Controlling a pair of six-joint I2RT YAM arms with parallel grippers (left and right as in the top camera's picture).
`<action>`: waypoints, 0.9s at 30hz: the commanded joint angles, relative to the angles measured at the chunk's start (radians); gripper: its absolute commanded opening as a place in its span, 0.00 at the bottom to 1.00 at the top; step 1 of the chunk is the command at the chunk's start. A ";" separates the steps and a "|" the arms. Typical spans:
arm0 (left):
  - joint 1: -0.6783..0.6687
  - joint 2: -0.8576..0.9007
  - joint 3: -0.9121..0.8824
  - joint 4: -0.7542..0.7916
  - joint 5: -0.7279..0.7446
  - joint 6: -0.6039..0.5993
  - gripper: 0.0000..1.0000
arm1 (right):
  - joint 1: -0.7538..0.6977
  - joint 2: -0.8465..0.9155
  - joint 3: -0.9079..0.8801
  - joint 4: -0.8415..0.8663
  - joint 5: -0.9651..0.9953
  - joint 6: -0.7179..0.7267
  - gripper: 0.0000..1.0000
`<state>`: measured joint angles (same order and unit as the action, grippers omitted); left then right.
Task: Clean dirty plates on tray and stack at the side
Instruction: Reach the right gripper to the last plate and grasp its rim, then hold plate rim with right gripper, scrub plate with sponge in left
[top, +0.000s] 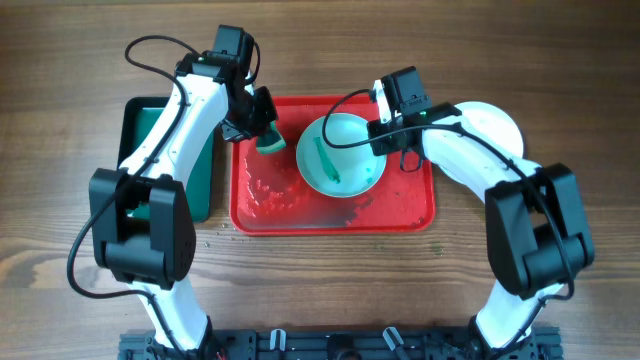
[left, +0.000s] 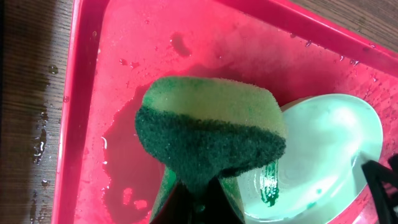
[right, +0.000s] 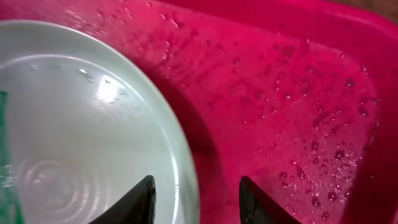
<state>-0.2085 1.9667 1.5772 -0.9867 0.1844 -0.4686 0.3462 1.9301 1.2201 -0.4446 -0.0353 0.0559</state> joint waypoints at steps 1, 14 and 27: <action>-0.004 0.010 0.003 0.003 -0.006 0.020 0.04 | -0.031 0.039 0.014 0.022 -0.045 -0.026 0.43; -0.003 0.010 0.003 0.003 -0.007 0.020 0.04 | -0.040 0.086 0.031 -0.093 -0.201 0.035 0.04; -0.008 0.010 0.003 0.006 -0.029 0.072 0.04 | 0.090 0.093 0.067 -0.147 -0.220 0.533 0.04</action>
<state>-0.2089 1.9667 1.5772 -0.9806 0.1730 -0.4526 0.3836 1.9957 1.2709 -0.5972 -0.2684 0.4778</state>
